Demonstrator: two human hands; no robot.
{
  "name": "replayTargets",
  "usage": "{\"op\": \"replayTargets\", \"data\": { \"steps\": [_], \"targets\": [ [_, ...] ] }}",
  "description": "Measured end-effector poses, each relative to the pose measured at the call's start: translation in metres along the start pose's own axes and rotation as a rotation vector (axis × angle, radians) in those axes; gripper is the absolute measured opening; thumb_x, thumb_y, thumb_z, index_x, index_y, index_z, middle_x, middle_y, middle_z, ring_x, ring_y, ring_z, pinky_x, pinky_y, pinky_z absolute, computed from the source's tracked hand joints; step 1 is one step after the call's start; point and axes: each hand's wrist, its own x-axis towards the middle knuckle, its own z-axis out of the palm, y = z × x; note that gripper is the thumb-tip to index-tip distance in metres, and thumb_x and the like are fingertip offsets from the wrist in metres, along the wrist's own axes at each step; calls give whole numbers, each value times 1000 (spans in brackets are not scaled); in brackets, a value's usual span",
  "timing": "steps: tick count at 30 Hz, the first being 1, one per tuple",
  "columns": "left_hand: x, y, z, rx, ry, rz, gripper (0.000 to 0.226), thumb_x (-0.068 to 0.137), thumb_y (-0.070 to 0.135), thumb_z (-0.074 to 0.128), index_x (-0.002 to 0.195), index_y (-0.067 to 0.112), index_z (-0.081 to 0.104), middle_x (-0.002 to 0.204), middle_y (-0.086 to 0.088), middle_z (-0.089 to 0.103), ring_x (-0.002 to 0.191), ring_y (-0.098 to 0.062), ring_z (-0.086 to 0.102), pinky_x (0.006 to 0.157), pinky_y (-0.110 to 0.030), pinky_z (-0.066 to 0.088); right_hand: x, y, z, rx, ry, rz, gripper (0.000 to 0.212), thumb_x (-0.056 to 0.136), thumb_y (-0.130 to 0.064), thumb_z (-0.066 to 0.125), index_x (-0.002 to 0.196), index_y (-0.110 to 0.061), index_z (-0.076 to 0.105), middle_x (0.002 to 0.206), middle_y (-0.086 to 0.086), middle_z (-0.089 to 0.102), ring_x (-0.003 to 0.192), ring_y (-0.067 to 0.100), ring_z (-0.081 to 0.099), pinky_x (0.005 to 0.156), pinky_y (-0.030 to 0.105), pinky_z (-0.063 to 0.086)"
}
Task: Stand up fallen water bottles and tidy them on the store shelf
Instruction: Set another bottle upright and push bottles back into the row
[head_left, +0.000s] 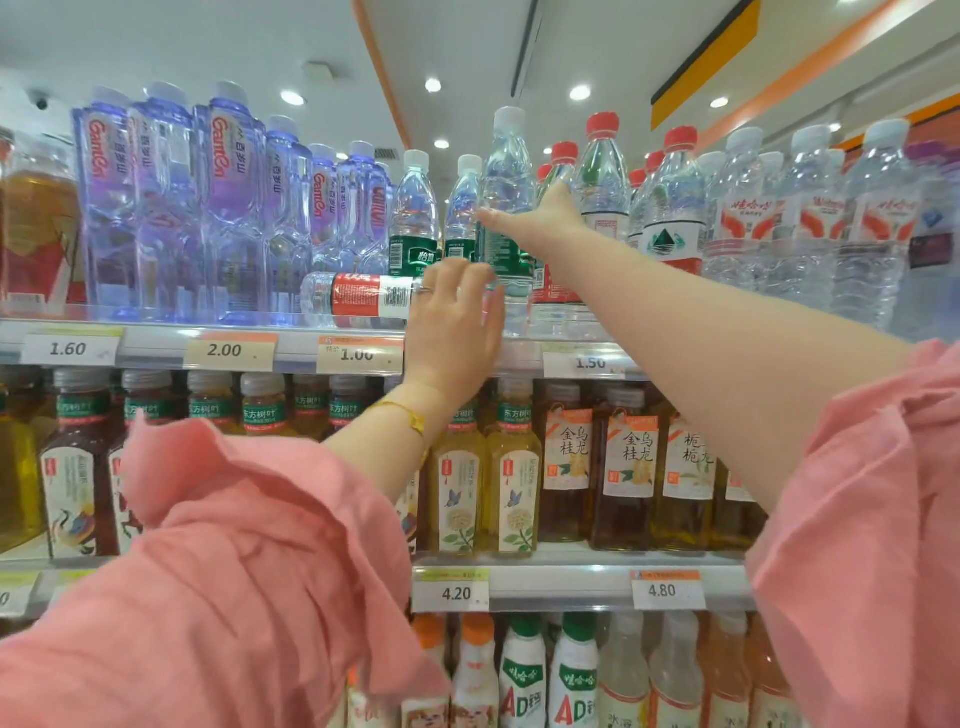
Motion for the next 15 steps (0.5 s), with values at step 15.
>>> {"op": "replayTargets", "data": {
  "steps": [15],
  "targets": [
    [68,-53,-9,191,-910,-331,75,83,38,68,145,13,33,150,-10,36,139,-29,33,117,-48,20,-8,8,-8,-74,-18,-18,84,90,-42,60,150,-3,16,142,11,43,127,24,47,84,26,38]
  ]
}}
